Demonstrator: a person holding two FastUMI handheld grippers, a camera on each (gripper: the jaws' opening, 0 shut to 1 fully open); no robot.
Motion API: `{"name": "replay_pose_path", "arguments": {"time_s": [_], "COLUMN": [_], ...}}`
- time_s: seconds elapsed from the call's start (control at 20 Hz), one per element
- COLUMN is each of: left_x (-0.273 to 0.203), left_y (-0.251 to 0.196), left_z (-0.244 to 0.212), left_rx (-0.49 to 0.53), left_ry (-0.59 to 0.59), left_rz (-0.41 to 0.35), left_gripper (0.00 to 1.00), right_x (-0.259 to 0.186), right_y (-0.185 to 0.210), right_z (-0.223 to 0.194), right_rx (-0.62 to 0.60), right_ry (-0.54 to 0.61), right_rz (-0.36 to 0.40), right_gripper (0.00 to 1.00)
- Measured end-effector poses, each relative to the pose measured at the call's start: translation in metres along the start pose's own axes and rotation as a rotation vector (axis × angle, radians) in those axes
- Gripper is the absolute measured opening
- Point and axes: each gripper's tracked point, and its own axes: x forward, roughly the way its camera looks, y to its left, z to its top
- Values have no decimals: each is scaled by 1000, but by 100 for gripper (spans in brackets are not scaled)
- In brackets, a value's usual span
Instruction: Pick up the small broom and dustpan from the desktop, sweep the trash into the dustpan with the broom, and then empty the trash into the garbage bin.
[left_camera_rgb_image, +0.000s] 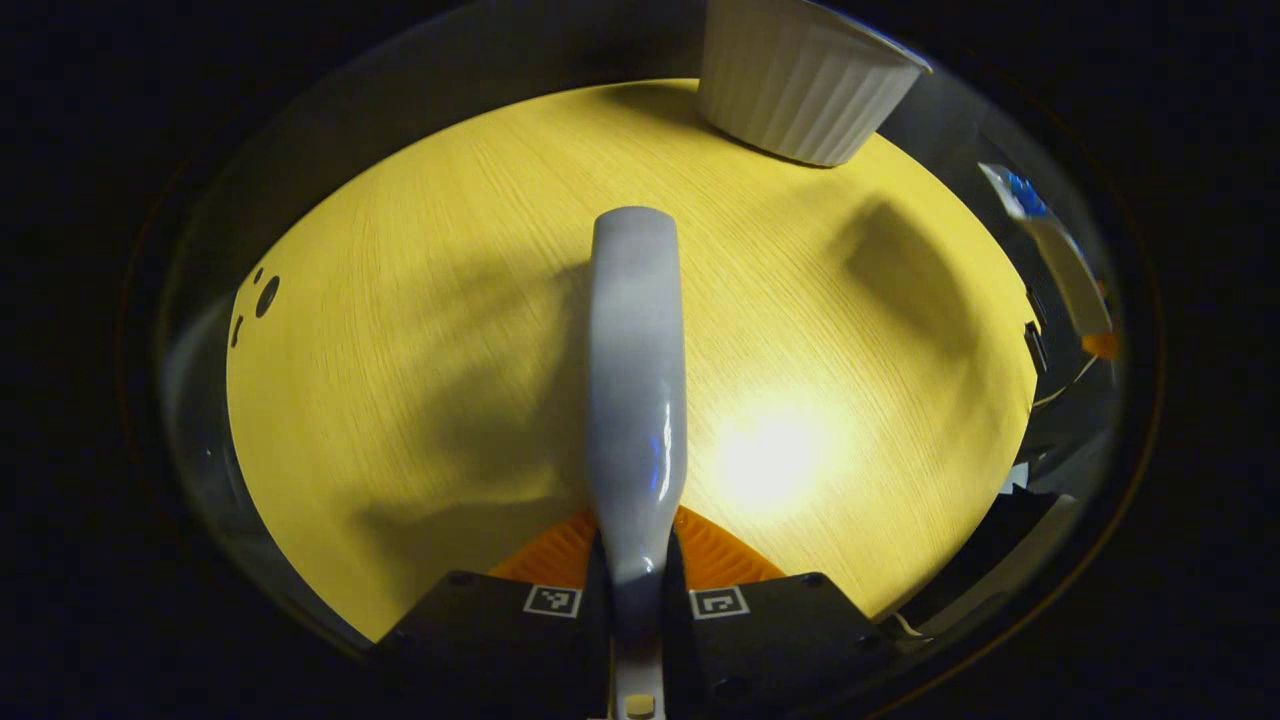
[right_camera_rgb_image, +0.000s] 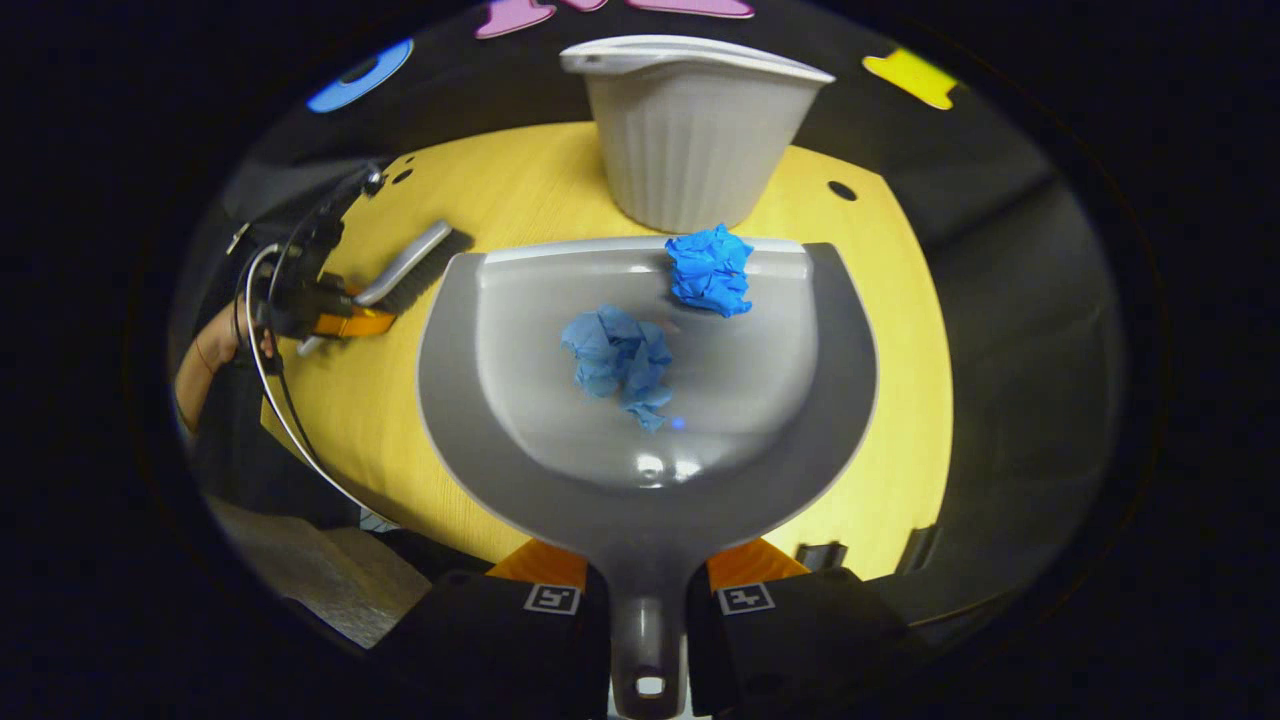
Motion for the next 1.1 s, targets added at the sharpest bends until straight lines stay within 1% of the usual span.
{"name": "replay_pose_path", "arguments": {"time_s": [0.05,0.15,0.25,0.35,0.5,0.7,0.8,0.95,1.1], "left_x": [0,0,0,-1,-2,-3,-3,-3,-3], "left_y": [0,0,0,0,0,1,1,1,1], "left_z": [0,-1,-1,-1,-2,-2,-2,-2,-1], "left_rx": [3,10,18,15,18,22,20,19,25], "left_ry": [-2,-4,-3,-4,-1,4,5,8,9], "left_rz": [0,-6,-11,-11,-8,-4,-1,4,6], "left_gripper": [25,25,25,25,25,25,25,25,25], "right_x": [-1,-18,-37,-42,-43,-34,-30,-21,-15], "right_y": [2,-7,-28,-44,-50,-50,-53,-59,-78], "right_z": [4,26,48,62,81,112,121,140,154], "right_rx": [21,59,83,90,126,156,138,87,-8], "right_ry": [-19,-50,-78,-97,-125,-171,-195,-217,-245], "right_rz": [-8,-27,-55,-84,-106,-112,-128,-173,-267], "right_gripper": [34,35,34,35,34,35,35,35,35]}}
